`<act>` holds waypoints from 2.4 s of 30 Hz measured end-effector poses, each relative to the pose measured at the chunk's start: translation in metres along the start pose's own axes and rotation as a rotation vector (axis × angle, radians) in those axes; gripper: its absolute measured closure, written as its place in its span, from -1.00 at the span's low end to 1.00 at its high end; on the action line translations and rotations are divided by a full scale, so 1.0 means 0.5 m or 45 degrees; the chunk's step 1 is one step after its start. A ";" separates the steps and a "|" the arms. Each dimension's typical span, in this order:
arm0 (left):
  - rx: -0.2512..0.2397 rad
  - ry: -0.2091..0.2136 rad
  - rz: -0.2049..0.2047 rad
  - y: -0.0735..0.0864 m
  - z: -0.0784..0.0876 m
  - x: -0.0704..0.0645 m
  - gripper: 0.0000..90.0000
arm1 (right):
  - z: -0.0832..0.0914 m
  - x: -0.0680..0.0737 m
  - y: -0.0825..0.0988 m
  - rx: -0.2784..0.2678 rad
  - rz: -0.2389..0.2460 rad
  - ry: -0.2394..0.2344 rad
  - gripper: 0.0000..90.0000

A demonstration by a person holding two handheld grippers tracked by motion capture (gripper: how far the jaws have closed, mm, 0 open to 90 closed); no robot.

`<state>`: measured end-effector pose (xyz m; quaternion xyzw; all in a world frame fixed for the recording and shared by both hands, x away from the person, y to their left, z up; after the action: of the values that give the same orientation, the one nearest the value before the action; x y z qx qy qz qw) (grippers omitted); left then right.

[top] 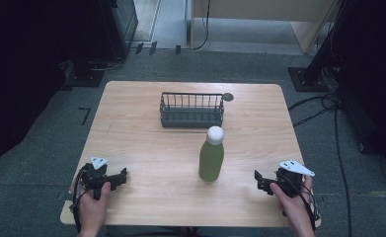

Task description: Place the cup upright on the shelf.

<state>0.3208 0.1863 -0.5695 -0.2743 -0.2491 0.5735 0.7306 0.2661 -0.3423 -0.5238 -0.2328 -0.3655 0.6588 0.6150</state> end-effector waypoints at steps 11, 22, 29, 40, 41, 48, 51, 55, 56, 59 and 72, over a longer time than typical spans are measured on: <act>0.000 -0.001 0.000 0.000 0.000 0.000 -1.00 | 0.018 0.073 -0.026 -0.038 0.055 -0.114 -1.00; 0.000 0.000 0.001 0.000 0.000 0.000 -1.00 | 0.015 0.155 -0.035 -0.040 0.119 -0.227 -1.00; 0.000 0.000 0.001 0.000 0.000 0.000 -1.00 | 0.013 0.196 -0.037 -0.035 0.144 -0.300 -1.00; 0.000 0.000 0.001 0.000 0.000 0.000 -1.00 | 0.009 0.261 -0.043 -0.044 0.205 -0.392 -0.94; -0.001 0.000 0.001 0.000 0.000 0.000 -1.00 | 0.008 0.269 -0.046 -0.049 0.200 -0.409 -0.91; 0.000 0.000 0.000 0.000 0.000 0.000 -1.00 | 0.003 0.297 -0.054 -0.072 0.208 -0.461 -0.83; 0.000 0.000 0.000 0.000 0.000 0.000 -1.00 | 0.001 0.303 -0.057 -0.090 0.217 -0.461 -0.78; -0.001 0.000 0.001 0.000 0.000 0.000 -1.00 | -0.010 0.310 -0.064 -0.118 0.204 -0.448 -0.72; 0.000 0.000 0.000 0.000 0.000 0.000 -1.00 | -0.013 0.310 -0.066 -0.123 0.204 -0.444 -0.72; 0.000 0.000 0.000 0.000 0.000 0.000 -1.00 | -0.016 0.313 -0.069 -0.131 0.191 -0.443 -0.72; 0.000 0.000 0.000 0.000 0.000 0.000 -1.00 | -0.042 0.334 -0.095 -0.190 0.184 -0.369 -0.64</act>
<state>0.3209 0.1862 -0.5695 -0.2745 -0.2491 0.5736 0.7305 0.2897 -0.1758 -0.4766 -0.2061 -0.4806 0.6990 0.4879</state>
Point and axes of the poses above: each handheld gripper's, and its own axes: z roughly backward along the jaws, y roughly out of its underside, x roughly to its left, the point moved 7 cm from there along -z, roughly forward along the jaws, and after that the axes turned 3 degrees about -z, right-handed, at the moved point
